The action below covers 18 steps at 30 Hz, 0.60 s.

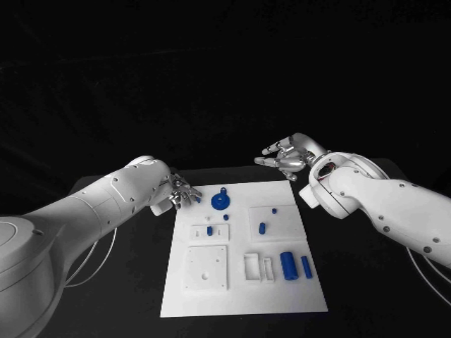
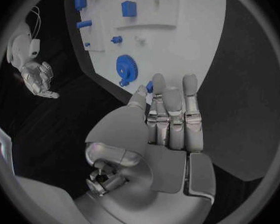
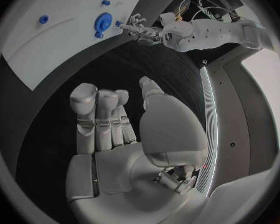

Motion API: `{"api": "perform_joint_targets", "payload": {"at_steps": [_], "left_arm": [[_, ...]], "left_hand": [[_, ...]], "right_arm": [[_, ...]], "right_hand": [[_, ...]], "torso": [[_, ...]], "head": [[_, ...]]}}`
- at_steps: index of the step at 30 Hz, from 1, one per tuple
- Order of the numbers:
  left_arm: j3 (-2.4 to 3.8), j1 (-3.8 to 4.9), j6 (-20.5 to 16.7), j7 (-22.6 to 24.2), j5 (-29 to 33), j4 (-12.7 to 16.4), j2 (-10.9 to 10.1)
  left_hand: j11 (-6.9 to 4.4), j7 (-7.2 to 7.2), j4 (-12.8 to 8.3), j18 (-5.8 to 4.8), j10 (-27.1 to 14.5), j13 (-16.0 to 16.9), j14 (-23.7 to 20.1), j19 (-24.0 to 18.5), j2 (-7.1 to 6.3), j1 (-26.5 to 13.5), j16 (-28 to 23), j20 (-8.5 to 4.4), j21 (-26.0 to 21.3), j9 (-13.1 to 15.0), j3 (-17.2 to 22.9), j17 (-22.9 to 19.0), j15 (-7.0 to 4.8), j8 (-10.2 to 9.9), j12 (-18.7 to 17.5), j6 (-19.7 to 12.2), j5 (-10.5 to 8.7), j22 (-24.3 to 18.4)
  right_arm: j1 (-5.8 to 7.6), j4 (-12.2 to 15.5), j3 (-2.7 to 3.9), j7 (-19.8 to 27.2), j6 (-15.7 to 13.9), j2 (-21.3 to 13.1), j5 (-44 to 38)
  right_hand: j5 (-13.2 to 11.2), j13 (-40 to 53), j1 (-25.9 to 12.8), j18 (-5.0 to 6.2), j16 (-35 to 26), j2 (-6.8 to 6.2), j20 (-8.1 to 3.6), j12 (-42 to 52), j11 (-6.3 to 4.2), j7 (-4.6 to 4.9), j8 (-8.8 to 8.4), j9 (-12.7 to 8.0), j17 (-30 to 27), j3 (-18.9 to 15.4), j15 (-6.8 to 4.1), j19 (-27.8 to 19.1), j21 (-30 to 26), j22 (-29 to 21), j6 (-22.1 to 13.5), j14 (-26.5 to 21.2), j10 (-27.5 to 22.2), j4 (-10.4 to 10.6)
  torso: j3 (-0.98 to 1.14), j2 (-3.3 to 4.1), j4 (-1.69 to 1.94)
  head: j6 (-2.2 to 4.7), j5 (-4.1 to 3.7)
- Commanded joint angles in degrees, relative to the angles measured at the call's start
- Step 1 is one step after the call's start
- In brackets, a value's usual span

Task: Assemble the parts on the task board

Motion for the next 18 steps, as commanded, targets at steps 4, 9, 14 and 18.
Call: {"api": "perform_joint_targets", "payload": {"at_steps": [4,9,14,18], "left_arm": [[-0.04,-0.21,2.01,0.71,0.63,-0.36,0.34],[-0.05,-0.25,2.44,0.61,0.68,-0.59,0.38],[-0.06,-0.27,3.13,0.42,0.72,-0.76,0.36],[-0.07,-0.27,3.47,-0.01,0.73,-0.85,0.37]], "left_hand": [[0.02,-0.15,-0.31,0.55,-0.27,-0.07,-0.42,-0.27,0.14,0.10,0.35,0.24,-0.01,-0.36,-0.23,-0.07,0.13,0.37,0.02,-0.20,0.30,1.16],[0.06,-0.10,-0.43,0.59,-0.36,-0.04,-0.46,-0.33,0.39,-0.06,0.34,0.28,0.06,-1.09,-0.36,-0.13,0.16,0.42,0.03,-0.21,0.45,1.16],[0.09,-0.02,-0.71,0.59,-0.39,-0.06,-0.51,-0.38,0.77,0.13,0.39,0.29,0.08,-1.56,-0.11,-0.13,0.18,0.30,0.00,-0.37,1.63,1.16],[0.04,-0.14,-1.64,0.62,-0.34,-0.16,-0.47,-0.39,1.23,0.50,0.46,0.25,0.23,-2.04,0.67,-0.12,0.14,0.33,-0.11,-0.12,6.15,1.18]], "right_arm": [[0.03,0.07,0.03,0.06,0.35,0.11,-0.61],[0.04,0.02,0.03,0.06,0.37,0.13,-0.61],[0.04,-0.03,0.03,0.08,0.41,0.19,-0.62],[0.04,-0.08,0.03,0.11,0.45,0.22,-0.62]], "right_hand": [[0.11,0.05,-0.30,0.55,0.30,0.48,-0.09,0.36,-0.18,0.09,0.06,0.08,0.05,-0.14,-0.21,1.33,0.34,5.44,0.22,0.27,0.05,-0.10],[0.11,0.05,-0.30,0.55,0.30,0.48,-0.09,0.36,-0.18,0.09,0.06,0.08,0.05,-0.14,-0.21,1.33,0.34,5.44,0.22,0.27,0.05,-0.10],[0.11,0.05,-0.30,0.55,0.30,0.48,-0.09,0.36,-0.18,0.09,0.06,0.08,0.05,-0.14,-0.21,1.33,0.34,5.44,0.22,0.27,0.05,-0.10],[0.11,0.05,-0.30,0.55,0.30,0.48,-0.09,0.36,-0.18,0.09,0.06,0.08,0.05,-0.14,-0.21,1.33,0.34,5.44,0.22,0.27,0.05,-0.10]], "torso": [[0.02,0.07,-0.03],[0.00,-0.03,0.05],[0.01,-0.04,0.10],[-0.01,-0.06,0.07]], "head": [[-0.07,0.13],[-0.21,0.03],[-0.28,-0.03],[-0.28,0.08]]}}
